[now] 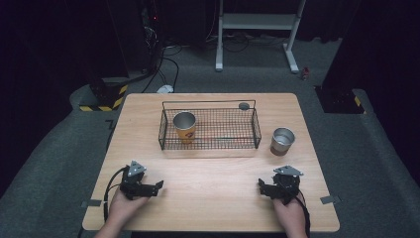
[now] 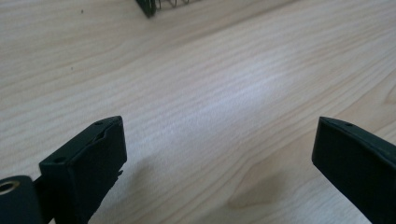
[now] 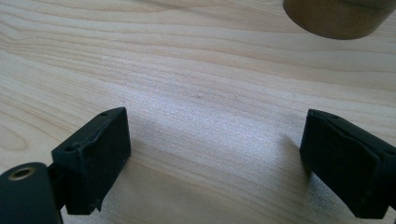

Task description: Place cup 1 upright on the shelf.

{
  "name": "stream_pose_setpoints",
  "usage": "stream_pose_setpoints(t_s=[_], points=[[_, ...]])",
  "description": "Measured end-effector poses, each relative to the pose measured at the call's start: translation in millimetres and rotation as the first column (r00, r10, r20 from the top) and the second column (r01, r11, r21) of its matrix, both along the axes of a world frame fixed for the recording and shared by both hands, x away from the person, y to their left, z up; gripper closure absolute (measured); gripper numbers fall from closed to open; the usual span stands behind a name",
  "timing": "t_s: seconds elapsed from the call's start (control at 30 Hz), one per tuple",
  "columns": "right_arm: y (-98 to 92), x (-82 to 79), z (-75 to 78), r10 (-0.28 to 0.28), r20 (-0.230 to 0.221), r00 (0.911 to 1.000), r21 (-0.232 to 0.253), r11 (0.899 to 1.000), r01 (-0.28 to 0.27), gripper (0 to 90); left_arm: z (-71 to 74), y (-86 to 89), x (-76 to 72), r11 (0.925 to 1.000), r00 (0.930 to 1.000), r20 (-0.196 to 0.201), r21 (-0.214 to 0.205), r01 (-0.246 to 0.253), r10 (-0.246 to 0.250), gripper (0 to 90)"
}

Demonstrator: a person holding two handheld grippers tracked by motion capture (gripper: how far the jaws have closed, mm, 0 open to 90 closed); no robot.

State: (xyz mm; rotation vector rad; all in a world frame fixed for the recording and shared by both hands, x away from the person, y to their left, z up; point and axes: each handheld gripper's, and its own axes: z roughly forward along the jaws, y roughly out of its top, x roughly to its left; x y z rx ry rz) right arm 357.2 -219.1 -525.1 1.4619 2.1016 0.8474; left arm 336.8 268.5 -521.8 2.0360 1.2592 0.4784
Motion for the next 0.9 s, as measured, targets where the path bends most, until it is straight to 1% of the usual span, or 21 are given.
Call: stream_pose_setpoints(t_s=[0.03,0.1,0.2,0.3,0.33,0.4,0.43,0.5,0.57,0.63,0.73,0.8,0.83,0.9], points=[[0.0,0.0,0.0,0.000,0.000,1.0000,0.000,1.000,0.000,8.5,-2.1,-0.8,-0.8,1.0000,1.0000,-0.003,-0.002,-0.004,0.004,3.7],[0.0,0.0,0.0,0.000,0.000,1.0000,0.000,1.000,0.000,8.5,-5.1,-1.5,-1.2,0.9997,1.0000,-0.006,0.022,-0.006,0.006,3.7],[-0.1,0.0,0.0,0.000,-0.001,1.0000,0.000,1.000,0.000,8.5,-6.8,-3.1,-1.8,0.9992,1.0000,0.008,0.039,0.005,-0.005,3.9],[0.0,0.0,0.0,0.000,0.000,1.0000,0.000,1.000,0.000,8.5,-8.3,-4.8,-2.6,0.9988,0.9997,0.026,0.048,0.000,-0.002,3.1],[0.0,0.0,0.0,0.000,0.000,1.0000,0.000,1.000,0.000,8.5,-8.6,-5.7,-2.8,0.9990,0.9996,0.026,0.044,-0.007,0.006,3.1],[-0.1,0.0,0.1,0.001,-0.002,1.0000,0.000,1.000,-0.001,8.6,-8.6,-9.5,-1.8,0.9974,0.9989,0.028,0.060,-0.039,0.038,1.4],[-0.2,-0.1,0.0,0.001,0.000,1.0000,-0.001,1.000,-0.001,8.5,-8.7,-10.4,-1.3,0.9971,0.9986,0.031,0.061,-0.045,0.043,0.0],[-1.0,-0.3,0.1,0.010,0.001,0.9999,-0.002,1.000,-0.010,8.6,-8.7,-11.4,-0.5,0.9973,0.9987,0.027,0.058,-0.044,0.043,0.1],[-1.1,-0.4,0.1,0.009,0.000,1.0000,-0.001,1.000,-0.009,8.6,-8.7,-12.2,1.0,0.9978,0.9990,0.018,0.051,-0.043,0.042,0.0],[-1.5,-1.0,0.3,0.008,-0.003,1.0000,0.000,1.000,-0.008,8.6,-8.7,-12.7,2.7,0.9977,0.9989,0.018,0.052,-0.044,0.043,0.0],[-2.8,-2.1,0.6,-0.002,0.004,1.0000,0.000,1.000,0.002,11.8,-8.7,-15.0,4.5,0.9974,0.9986,0.015,0.051,-0.051,0.051,0.0],[-3.8,-3.1,1.7,-0.008,0.009,0.9999,0.005,1.000,0.008,12.1,-8.6,-15.3,4.9,0.9973,0.9986,0.012,0.051,-0.052,0.052,0.0],[-4.9,-2.9,2.0,-0.001,0.015,0.9999,0.001,1.000,0.001,12.1,-8.7,-15.3,4.9,0.9973,0.9986,0.012,0.051,-0.052,0.052,0.0],[-5.4,-4.2,3.6,-0.001,0.019,0.9998,0.018,1.000,0.000,12.0,-8.7,-15.3,4.9,0.9973,0.9986,0.012,0.051,-0.052,0.052,0.0]])
